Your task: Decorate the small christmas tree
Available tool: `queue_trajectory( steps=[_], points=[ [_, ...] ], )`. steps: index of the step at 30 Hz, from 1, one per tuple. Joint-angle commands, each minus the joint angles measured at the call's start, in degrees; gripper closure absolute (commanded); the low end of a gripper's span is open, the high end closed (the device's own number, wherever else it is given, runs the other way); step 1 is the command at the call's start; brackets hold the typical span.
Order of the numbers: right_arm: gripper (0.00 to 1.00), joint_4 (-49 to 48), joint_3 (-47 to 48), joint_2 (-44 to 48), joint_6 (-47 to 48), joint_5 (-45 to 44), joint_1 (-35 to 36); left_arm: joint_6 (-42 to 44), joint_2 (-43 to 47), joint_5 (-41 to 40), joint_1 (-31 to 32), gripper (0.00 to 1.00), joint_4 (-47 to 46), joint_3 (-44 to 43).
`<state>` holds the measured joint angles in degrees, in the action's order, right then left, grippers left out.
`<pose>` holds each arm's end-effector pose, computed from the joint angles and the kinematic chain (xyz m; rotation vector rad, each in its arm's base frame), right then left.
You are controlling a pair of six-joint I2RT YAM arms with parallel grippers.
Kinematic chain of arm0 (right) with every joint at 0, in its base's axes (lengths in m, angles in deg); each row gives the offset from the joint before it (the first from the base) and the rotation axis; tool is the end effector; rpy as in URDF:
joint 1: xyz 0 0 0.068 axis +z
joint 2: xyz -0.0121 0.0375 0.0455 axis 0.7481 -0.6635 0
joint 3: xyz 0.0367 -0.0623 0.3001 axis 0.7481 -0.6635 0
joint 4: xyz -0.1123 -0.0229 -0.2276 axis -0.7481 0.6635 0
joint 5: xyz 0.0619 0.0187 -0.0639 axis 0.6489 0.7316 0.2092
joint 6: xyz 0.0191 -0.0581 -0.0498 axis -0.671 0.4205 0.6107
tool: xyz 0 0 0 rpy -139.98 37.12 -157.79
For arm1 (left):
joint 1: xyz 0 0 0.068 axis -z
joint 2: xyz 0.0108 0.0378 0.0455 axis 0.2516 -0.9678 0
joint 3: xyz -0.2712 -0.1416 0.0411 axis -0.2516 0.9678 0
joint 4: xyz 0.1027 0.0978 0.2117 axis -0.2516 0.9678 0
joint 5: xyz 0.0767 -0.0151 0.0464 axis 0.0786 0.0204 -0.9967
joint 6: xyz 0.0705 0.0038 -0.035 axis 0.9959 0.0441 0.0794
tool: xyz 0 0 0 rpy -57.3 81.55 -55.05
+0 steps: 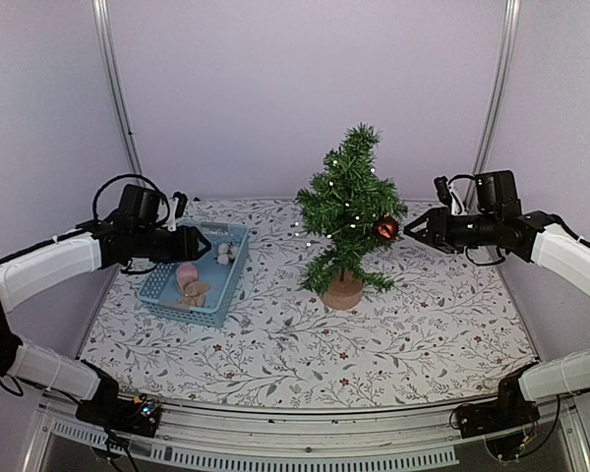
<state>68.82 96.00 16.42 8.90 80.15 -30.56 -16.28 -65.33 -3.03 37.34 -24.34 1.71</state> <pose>0.2462 0.1137 0.3219 -0.1545 2.2453 0.9665 0.2606 -0.1208 0.2832 0.0555 2.2980 -0.6127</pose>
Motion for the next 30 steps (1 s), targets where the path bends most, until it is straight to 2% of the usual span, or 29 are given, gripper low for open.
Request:
queue_trajectory(
  steps=[1, 3, 6, 11, 16, 18, 22, 25, 28, 30],
  points=[
    [0.53, 1.0, 2.3, 0.6, 1.6, 1.3, -0.7, 3.3, -3.1, -7.8, -5.2, 0.44, 12.2, -2.1],
    [0.53, 1.0, 2.6, 0.2, 1.8, 1.7, -0.9, 4.1, -5.6, -8.4, -7.5, 0.45, 12.4, -3.0],
    [0.53, 1.0, 3.1, -0.5, 1.9, 2.2, -0.9, 5.6, -12.1, -8.8, -10.3, 0.53, 13.2, -5.7],
    [0.53, 1.0, 3.5, -0.8, 2.2, 2.1, -1.2, 7.8, -20.3, -11.7, -10.4, 0.51, 13.1, -10.1],
    [0.53, 1.1, 3.8, -1.2, 2.1, 2.2, -1.3, 8.2, -24.6, -12.2, -10.4, 0.50, 13.2, -12.1],
    [0.53, 1.3, 4.1, -1.3, 2.2, 2.2, -1.4, 8.9, -23.3, -11.3, -10.0, 0.50, 13.8, -11.7],
    [0.53, 1.7, 4.5, -1.4, 2.7, 2.1, -1.5, 10.2, -15.3, -9.4, -9.5, 0.44, 14.2, -7.2],
    [0.53, 1.7, 4.7, -1.9, 2.9, 2.4, -1.6, 9.8, -10.2, -4.9, -9.7, 0.39, 13.7, -3.4],
    [0.53, 1.5, 5.2, -2.9, 3.0, 2.9, -1.5, 8.5, -9.0, 1.3, -9.5, 0.36, 11.9, -0.2],
    [0.53, 1.4, 5.8, -3.6, 3.2, 3.4, -1.6, 6.9, -10.3, 1.0, -9.2, 0.37, 12.4, 0.3]
  ],
)
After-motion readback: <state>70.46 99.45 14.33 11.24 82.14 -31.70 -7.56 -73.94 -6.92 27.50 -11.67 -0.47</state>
